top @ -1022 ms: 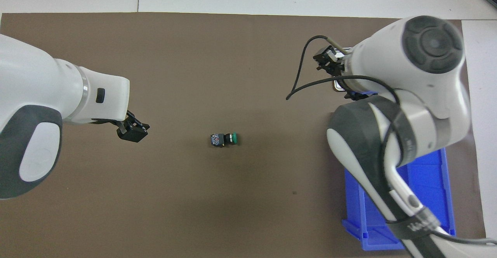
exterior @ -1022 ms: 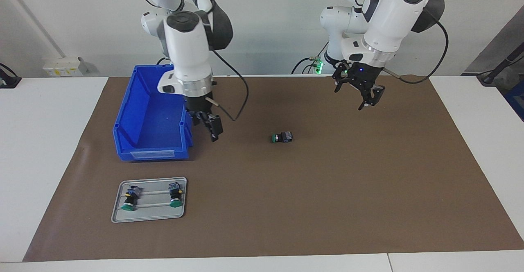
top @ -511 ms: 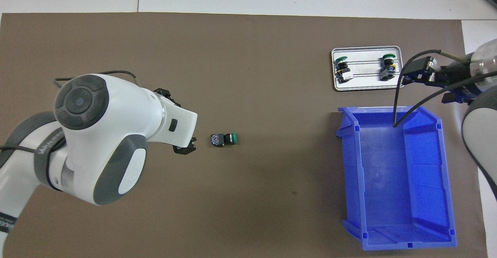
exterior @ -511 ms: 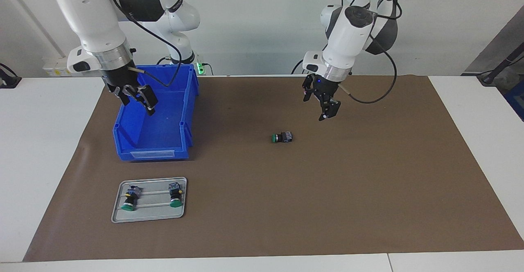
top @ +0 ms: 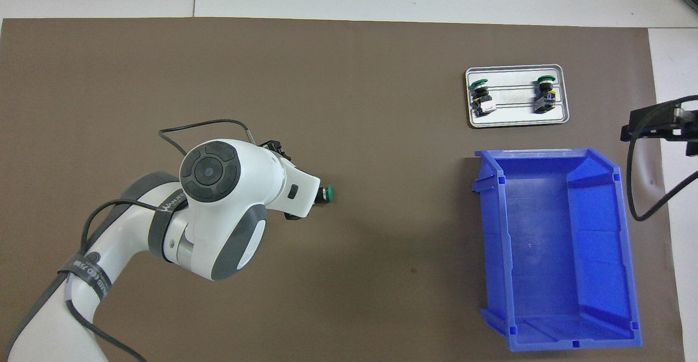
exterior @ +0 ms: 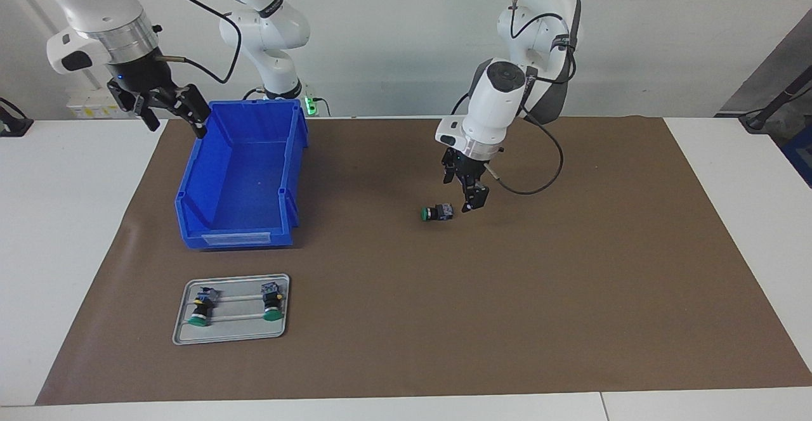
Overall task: Place and press button with both arms
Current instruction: 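Press down on the green button with the left gripper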
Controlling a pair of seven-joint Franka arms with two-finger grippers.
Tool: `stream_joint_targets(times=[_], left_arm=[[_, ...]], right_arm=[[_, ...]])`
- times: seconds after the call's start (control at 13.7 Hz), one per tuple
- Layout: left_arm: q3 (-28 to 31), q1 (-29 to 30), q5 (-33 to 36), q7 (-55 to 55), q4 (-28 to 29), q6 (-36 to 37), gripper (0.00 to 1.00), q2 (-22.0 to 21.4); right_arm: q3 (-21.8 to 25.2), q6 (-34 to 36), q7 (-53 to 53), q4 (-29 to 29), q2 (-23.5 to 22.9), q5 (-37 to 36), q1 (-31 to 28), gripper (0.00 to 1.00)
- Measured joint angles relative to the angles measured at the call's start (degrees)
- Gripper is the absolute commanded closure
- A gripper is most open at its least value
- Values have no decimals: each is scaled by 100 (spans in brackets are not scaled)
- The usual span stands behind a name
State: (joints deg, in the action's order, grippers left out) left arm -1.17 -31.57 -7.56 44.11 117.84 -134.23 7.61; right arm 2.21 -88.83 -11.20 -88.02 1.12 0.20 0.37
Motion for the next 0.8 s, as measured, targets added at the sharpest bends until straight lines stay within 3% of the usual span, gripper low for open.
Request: stream_joint_targets(times=[0.51, 0.8], left_arm=[[4, -385, 3, 187, -13, -611, 0, 786], [3, -424, 4, 258, -135, -826, 0, 990]], right_arm=[[-84, 346, 261, 164, -23, -172, 3, 0], [-96, 344, 262, 130, -28, -172, 3, 0]])
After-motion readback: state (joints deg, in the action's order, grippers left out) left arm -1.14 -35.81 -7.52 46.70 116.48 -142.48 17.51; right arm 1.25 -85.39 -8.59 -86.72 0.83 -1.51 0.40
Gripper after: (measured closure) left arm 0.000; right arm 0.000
